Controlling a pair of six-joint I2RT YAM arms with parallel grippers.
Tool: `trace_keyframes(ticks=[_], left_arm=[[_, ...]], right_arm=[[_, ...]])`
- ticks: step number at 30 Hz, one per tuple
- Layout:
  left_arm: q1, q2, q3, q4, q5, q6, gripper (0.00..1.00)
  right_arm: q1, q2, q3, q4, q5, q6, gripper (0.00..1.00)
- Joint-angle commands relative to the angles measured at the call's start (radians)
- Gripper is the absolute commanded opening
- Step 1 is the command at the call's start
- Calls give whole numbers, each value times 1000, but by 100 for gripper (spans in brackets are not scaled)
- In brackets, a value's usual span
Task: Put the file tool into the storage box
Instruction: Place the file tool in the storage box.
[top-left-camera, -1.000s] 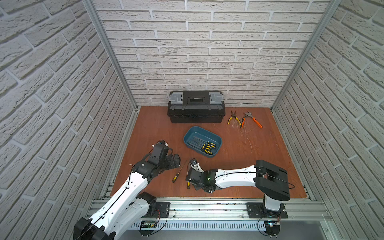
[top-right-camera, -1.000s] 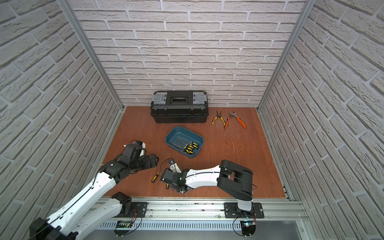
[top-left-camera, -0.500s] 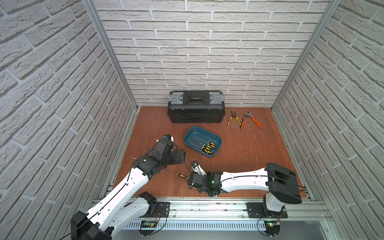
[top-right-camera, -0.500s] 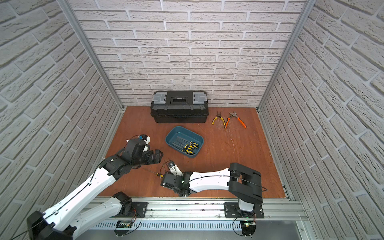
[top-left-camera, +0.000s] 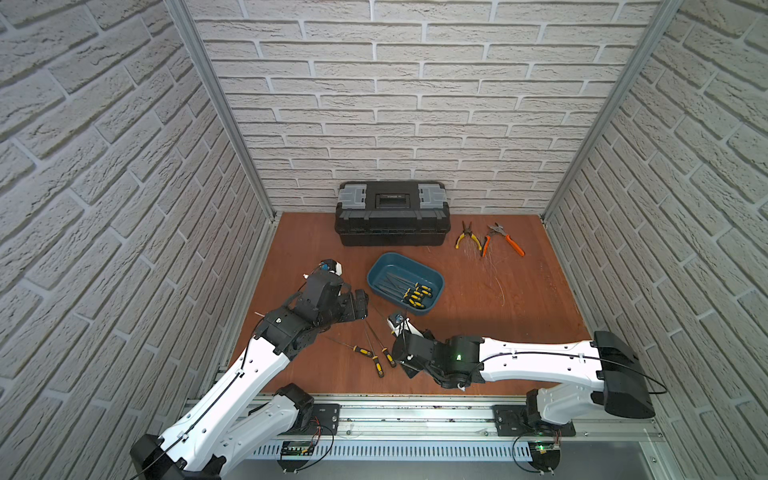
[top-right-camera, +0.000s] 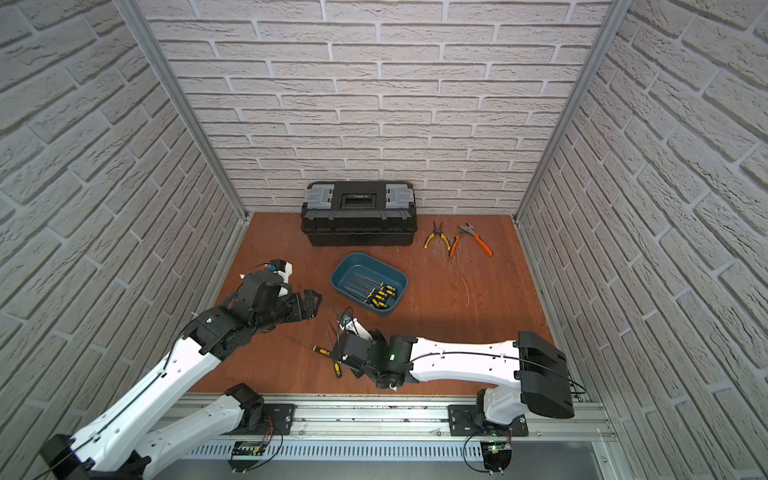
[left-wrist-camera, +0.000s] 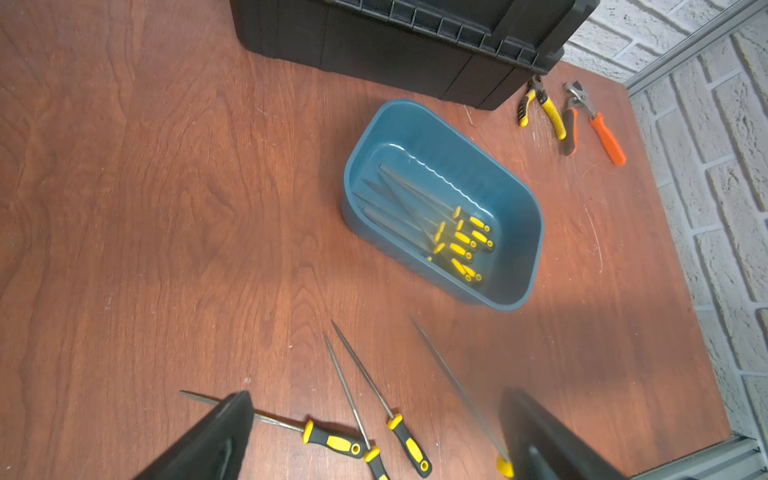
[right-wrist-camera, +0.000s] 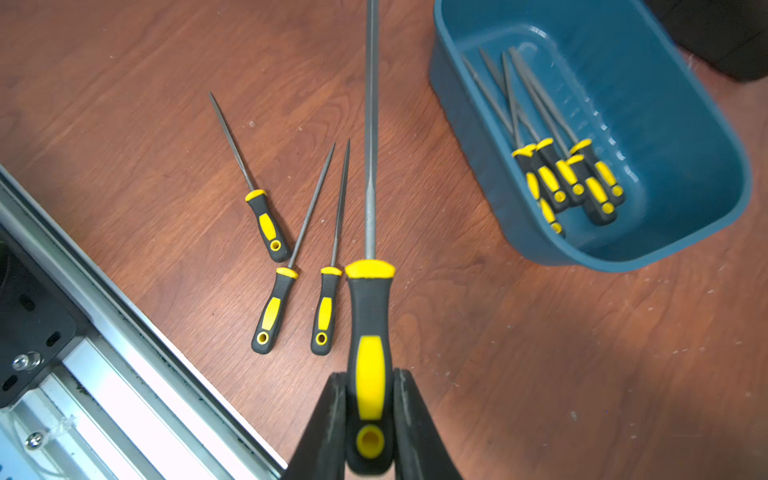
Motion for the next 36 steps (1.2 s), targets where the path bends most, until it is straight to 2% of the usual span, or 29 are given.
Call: trace_keyframes(ticks=[1, 9, 18, 25, 30, 36], left_arm=[[-2, 6, 35, -8, -10, 1, 98], [-4, 98, 95, 2, 50, 18, 98], [-14, 231, 157, 51, 88, 27, 98], [-9, 266, 145, 103, 51, 39, 98], [40, 283, 151, 105, 77, 59, 98], [83, 255, 97, 124, 98, 58, 98]], right_arm=[[-34, -48, 16, -13, 6, -85, 5], [-168, -93, 35, -12, -104, -200, 6], [-368, -62, 72, -17, -257, -342, 5], [-509, 66, 142, 10, -368, -456, 6], [-601, 227, 246, 8, -455, -562, 5], [-659, 354, 334, 16, -467, -660, 5]])
